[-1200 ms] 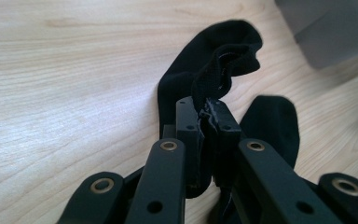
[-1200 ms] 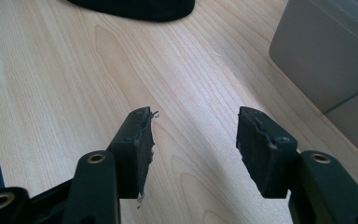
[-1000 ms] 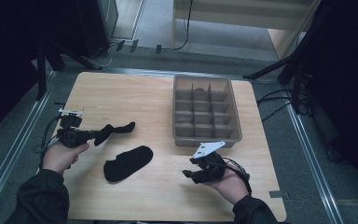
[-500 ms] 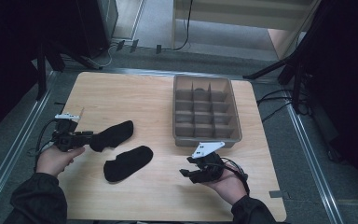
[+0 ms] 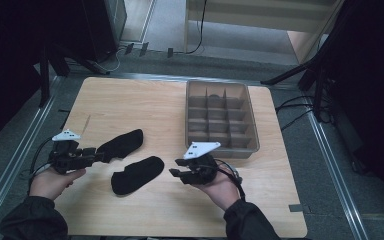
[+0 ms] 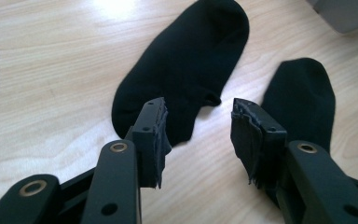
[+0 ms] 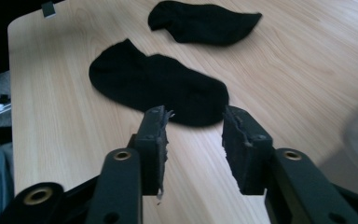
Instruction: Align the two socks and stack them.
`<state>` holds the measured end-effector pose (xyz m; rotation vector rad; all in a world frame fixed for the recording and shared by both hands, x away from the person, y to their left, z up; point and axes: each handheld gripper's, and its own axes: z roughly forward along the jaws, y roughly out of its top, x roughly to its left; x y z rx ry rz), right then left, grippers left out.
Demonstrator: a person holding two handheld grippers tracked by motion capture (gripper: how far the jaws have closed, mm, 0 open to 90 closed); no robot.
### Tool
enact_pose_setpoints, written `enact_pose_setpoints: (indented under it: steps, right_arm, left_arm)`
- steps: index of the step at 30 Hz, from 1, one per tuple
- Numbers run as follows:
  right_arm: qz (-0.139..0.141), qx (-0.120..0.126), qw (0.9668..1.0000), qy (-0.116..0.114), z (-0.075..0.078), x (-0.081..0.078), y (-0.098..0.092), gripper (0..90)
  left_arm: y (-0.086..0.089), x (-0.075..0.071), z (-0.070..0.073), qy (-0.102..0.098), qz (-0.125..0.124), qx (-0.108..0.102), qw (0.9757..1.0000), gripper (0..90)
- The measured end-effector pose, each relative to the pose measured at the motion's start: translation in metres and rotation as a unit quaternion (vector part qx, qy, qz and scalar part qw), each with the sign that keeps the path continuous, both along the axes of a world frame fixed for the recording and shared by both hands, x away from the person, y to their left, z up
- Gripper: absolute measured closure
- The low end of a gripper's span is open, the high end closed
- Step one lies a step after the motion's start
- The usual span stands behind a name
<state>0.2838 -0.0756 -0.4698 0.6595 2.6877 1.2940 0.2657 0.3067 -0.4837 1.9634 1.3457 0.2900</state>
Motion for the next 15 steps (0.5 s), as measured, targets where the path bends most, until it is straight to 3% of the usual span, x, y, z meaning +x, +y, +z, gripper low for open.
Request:
enact_pose_setpoints:
  steps: [8, 15]
  right_arm:
    - [0.021, -0.001, 0.9997, -0.008, -0.010, 0.015, 0.062, 69.6]
    - [0.023, 0.003, 0.9997, 0.008, -0.026, 0.031, 0.107, 72.9]
  left_arm:
    - [0.007, -0.004, 0.002, -0.010, 0.009, -0.012, 0.9998, 55.0]
    - [0.007, -0.004, 0.000, -0.003, 0.007, -0.009, 0.9999, 54.9]
